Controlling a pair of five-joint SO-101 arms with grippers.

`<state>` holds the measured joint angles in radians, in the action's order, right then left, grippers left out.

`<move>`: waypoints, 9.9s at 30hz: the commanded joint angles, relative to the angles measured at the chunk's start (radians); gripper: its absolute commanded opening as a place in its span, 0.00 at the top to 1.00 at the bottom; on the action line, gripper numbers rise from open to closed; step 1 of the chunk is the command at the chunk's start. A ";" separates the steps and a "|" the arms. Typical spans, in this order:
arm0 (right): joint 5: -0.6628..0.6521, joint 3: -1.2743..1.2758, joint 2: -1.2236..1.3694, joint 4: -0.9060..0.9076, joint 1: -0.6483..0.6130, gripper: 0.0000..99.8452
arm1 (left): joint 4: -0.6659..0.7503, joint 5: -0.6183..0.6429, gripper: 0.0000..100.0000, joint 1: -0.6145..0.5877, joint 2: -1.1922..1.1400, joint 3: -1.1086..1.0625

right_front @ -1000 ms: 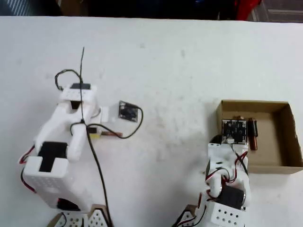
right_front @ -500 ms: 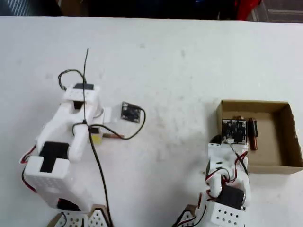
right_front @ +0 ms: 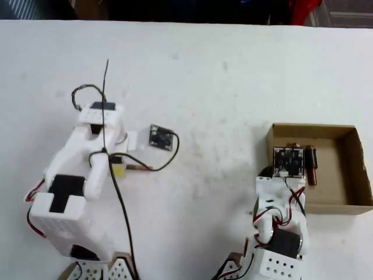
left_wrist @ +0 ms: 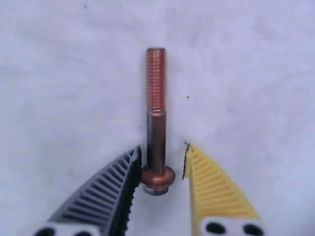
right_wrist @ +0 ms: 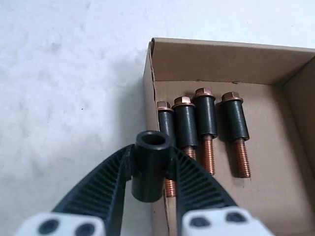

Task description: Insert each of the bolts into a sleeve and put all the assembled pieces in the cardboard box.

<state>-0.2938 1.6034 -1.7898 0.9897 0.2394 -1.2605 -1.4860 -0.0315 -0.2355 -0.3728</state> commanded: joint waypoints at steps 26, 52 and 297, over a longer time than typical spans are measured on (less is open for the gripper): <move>-0.002 -0.011 -0.012 -0.025 0.016 0.98 | -0.135 0.827 0.83 0.185 0.460 0.046; -0.002 0.038 -0.012 -0.082 -0.021 0.98 | 0.104 2.047 0.83 0.081 0.714 -0.322; 0.207 0.087 -0.010 -0.591 -0.920 0.98 | 0.638 1.560 0.98 0.320 1.656 -0.620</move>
<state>-0.0852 1.6817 -1.7883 0.3897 -0.6767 -0.6636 0.0621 0.2202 1.4001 -1.0050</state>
